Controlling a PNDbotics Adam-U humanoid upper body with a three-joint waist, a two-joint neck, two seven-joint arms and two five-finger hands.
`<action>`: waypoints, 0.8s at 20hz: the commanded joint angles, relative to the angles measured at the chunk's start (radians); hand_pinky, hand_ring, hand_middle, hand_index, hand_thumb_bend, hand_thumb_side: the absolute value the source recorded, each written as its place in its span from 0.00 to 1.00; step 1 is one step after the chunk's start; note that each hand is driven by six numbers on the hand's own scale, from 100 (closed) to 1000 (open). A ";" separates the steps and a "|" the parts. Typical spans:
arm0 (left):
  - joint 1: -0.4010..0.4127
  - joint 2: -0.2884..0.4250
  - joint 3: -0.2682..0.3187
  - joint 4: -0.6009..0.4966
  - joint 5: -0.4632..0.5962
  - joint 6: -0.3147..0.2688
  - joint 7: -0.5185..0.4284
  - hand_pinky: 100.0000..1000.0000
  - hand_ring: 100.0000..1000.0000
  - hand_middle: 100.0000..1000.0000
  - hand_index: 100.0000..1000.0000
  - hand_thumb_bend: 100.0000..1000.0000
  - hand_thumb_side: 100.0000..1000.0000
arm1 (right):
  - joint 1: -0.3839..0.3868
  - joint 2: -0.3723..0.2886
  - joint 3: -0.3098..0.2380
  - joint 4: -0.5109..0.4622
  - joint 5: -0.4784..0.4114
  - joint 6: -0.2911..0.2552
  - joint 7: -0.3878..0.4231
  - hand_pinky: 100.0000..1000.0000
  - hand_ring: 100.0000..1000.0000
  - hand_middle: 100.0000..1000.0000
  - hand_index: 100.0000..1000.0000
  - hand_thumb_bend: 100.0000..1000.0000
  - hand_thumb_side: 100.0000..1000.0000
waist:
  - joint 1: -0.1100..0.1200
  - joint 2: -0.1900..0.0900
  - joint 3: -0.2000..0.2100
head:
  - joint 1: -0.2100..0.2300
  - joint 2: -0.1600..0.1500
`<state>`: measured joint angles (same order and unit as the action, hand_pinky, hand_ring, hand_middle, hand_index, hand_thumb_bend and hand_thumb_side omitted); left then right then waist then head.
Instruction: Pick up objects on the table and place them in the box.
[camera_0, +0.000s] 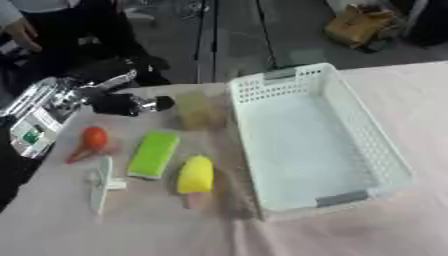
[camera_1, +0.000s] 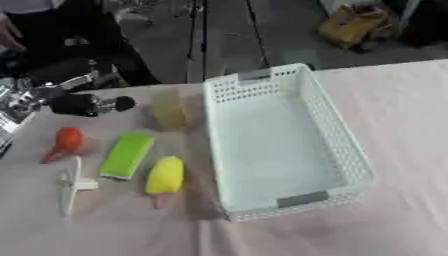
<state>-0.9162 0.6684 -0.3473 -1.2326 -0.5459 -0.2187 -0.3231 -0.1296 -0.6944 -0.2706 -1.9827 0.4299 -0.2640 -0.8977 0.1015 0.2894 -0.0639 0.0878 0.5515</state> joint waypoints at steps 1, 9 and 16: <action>-0.026 0.009 0.022 0.009 -0.001 0.009 0.013 1.00 1.00 1.00 1.00 0.59 1.00 | -0.011 -0.014 -0.001 -0.017 -0.004 -0.004 -0.009 0.83 0.84 0.73 0.74 0.00 1.00 | -0.005 -0.013 -0.005 | 0.004 -0.016; -0.037 -0.009 0.028 0.038 0.007 0.016 0.025 1.00 1.00 1.00 1.00 0.59 1.00 | -0.021 -0.008 0.005 -0.017 -0.005 -0.005 -0.009 0.83 0.84 0.73 0.74 0.00 1.00 | -0.003 -0.003 -0.019 | 0.006 -0.030; -0.061 -0.022 0.052 0.094 -0.043 -0.026 -0.029 1.00 1.00 1.00 1.00 0.60 1.00 | -0.035 -0.001 0.015 -0.017 -0.006 -0.006 -0.009 0.83 0.84 0.72 0.73 0.00 1.00 | 0.000 0.012 -0.040 | 0.017 -0.049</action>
<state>-0.9519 0.6280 -0.3148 -1.1411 -0.5781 -0.2348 -0.3380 -0.1567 -0.6806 -0.2514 -1.9827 0.4299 -0.2635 -0.8980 0.1069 0.3177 -0.1047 0.1007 0.5165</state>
